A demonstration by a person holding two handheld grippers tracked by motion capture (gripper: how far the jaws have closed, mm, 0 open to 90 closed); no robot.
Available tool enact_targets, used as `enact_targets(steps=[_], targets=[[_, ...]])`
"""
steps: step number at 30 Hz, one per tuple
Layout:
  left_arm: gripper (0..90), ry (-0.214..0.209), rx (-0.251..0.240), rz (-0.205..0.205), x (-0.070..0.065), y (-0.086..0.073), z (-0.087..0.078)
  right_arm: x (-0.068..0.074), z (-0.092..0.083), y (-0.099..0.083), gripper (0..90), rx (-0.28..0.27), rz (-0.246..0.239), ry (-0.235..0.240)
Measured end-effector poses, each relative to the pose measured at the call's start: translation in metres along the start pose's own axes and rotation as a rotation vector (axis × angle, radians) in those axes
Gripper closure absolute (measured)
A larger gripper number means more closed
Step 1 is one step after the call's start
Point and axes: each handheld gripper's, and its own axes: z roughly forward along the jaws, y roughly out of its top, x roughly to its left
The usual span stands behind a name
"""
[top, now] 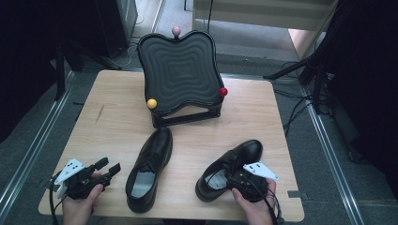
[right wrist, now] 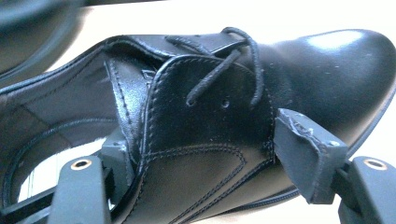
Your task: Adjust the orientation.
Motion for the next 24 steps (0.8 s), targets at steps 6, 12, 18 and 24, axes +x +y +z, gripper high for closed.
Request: enact_targets(steps=[6,12,18,24], targets=[[39.3,-0.046,-0.008,0.029,-0.013,0.008,-0.007,-0.007,0.009,0.004,30.1,-0.019,-0.128,0.218],[38.8,-0.116,0.010,0.106,-0.035,0.018,-0.013,0.019,-0.004,0.007,31.2,0.008,-0.006,0.006],[38.6,-0.124,0.087,0.198,-0.045,0.015,-0.014,0.033,-0.002,0.000,53.6,0.049,0.056,-0.096],[49.9,-0.182,0.144,0.203,-0.043,0.011,-0.011,0.040,-0.004,-0.003,74.3,0.010,-0.031,-0.174]])
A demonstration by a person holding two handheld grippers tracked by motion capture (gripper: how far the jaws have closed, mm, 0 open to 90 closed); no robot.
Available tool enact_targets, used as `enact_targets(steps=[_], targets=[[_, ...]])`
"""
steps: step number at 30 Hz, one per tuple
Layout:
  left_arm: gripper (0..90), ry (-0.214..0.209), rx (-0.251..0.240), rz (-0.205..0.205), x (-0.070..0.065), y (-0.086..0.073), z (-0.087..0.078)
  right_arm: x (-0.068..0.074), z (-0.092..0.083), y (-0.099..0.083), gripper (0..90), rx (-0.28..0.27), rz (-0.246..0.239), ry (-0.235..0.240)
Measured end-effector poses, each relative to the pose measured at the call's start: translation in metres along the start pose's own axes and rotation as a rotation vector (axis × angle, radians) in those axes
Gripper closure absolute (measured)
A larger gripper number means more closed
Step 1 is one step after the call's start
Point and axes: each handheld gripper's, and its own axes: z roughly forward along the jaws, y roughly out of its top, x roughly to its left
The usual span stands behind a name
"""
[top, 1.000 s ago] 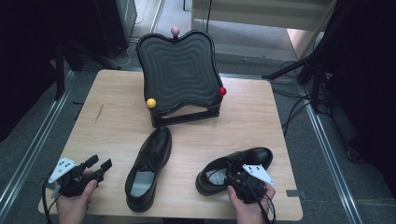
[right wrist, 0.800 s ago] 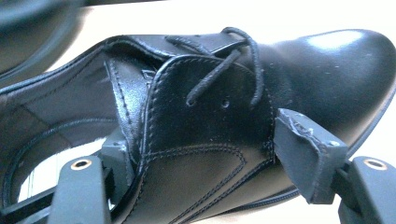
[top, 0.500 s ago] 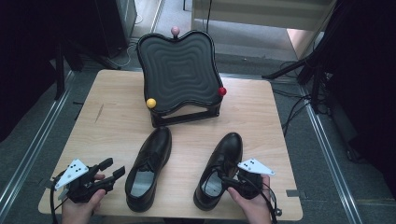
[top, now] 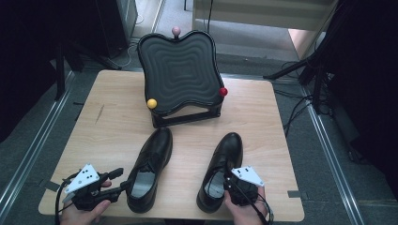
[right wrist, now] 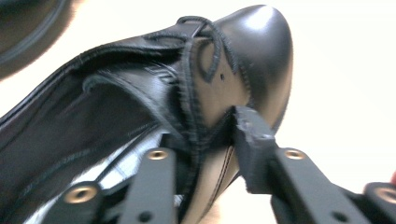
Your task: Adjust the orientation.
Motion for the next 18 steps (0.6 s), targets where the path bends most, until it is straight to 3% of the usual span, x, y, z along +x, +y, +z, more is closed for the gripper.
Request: enact_targets(steps=[2,6,7,9,10,11,13,14,16,18], targets=[[56.2,-0.006,0.003,0.002,-0.001,0.000,0.001,0.000,0.000,-0.001,76.0,-0.008,-0.016,-0.010],[61.9,-0.003,0.020,-0.024,-0.004,0.002,0.007,-0.005,0.001,-0.002,78.1,-0.033,-0.019,0.045],[61.8,0.000,0.022,-0.028,-0.005,0.002,0.009,-0.002,0.001,-0.003,78.9,-0.047,-0.050,0.074],[63.0,0.050,0.034,-0.046,-0.011,0.004,0.015,0.004,0.002,-0.003,79.1,-0.059,-0.064,0.110],[63.9,0.050,0.034,-0.046,-0.011,0.004,0.015,0.004,0.002,-0.003,79.1,-0.059,-0.064,0.110],[66.3,0.087,0.038,-0.071,-0.012,0.006,0.019,0.011,0.004,-0.002,79.0,-0.071,-0.094,0.151],[68.4,0.101,0.031,-0.084,-0.013,0.006,0.021,0.014,0.005,-0.002,79.0,-0.077,-0.098,0.168],[73.2,0.150,0.021,-0.112,-0.019,0.007,0.025,0.020,0.007,-0.001,78.8,-0.084,-0.105,0.199],[77.9,0.209,0.010,-0.124,-0.025,0.008,0.030,0.025,0.010,0.000,78.7,-0.091,-0.097,0.209],[82.3,0.228,-0.001,-0.142,-0.028,0.009,0.033,0.030,0.011,0.000,79.0,-0.094,-0.089,0.202]])
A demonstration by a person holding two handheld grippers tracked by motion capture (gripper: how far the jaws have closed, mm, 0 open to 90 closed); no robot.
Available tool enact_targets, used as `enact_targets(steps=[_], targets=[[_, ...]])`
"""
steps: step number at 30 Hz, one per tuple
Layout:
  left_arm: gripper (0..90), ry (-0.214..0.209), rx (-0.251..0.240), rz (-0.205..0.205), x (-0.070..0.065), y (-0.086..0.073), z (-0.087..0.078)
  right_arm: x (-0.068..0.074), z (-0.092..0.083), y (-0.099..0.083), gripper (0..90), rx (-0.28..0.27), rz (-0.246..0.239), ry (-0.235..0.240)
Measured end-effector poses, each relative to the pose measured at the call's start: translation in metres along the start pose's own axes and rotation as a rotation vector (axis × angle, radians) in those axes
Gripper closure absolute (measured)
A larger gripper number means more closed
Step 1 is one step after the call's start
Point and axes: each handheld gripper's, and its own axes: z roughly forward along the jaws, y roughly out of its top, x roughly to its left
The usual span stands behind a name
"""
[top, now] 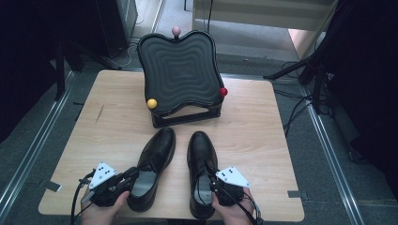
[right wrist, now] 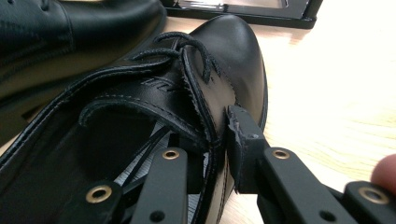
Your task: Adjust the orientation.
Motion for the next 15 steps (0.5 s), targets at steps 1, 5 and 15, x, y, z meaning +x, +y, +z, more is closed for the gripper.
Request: enact_targets(steps=[1,5,15], targets=[[83.0,0.005,-0.010,-0.051,-0.003,0.001,0.004,0.002,0.001,0.000,79.1,-0.004,0.005,-0.004],[85.2,0.035,-0.036,-0.070,-0.021,0.000,0.015,0.008,0.006,0.002,78.9,-0.014,0.038,-0.004],[80.6,0.042,-0.099,-0.101,-0.070,-0.003,0.036,0.015,0.019,0.010,80.0,-0.033,0.024,-0.037]])
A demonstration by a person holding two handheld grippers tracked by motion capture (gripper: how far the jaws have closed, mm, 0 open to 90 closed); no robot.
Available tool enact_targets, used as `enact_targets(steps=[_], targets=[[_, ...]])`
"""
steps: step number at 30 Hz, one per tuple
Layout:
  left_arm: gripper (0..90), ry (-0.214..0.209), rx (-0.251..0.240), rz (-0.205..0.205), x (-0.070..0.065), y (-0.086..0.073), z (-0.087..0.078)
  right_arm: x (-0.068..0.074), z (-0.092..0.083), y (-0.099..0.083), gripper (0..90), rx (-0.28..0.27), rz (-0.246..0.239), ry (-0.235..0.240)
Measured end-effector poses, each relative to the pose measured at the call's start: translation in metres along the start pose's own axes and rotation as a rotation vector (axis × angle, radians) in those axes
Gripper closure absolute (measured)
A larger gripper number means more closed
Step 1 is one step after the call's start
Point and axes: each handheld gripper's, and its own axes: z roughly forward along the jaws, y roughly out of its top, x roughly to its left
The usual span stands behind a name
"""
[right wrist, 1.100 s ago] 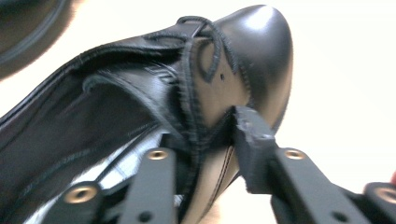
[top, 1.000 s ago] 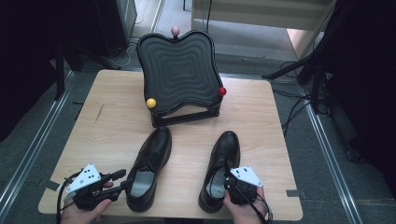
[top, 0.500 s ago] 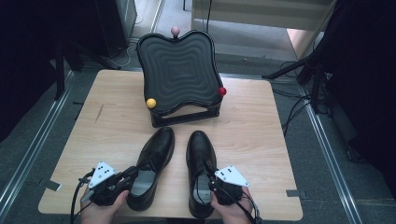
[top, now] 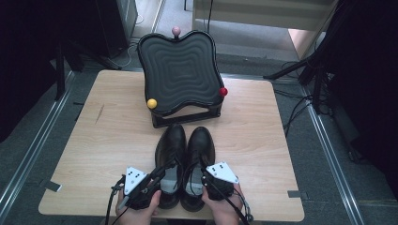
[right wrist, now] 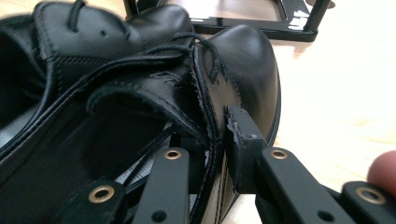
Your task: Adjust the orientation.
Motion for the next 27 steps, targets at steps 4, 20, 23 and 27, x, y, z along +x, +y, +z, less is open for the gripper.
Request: enact_targets(steps=[4,20,23,27], targets=[[78.4,-0.055,0.000,0.002,0.013,-0.003,0.000,-0.009,0.002,0.000,78.0,0.005,-0.033,0.054],[16.9,-0.112,-0.027,0.124,0.064,0.010,-0.030,-0.020,-0.041,0.008,31.9,-0.009,0.114,0.094],[13.9,-0.035,-0.021,0.137,0.086,0.007,-0.032,-0.015,-0.051,0.010,34.1,-0.040,0.143,0.106],[10.6,-0.006,-0.039,0.089,0.111,0.004,-0.033,-0.006,-0.055,0.012,38.1,-0.040,0.142,0.126]])
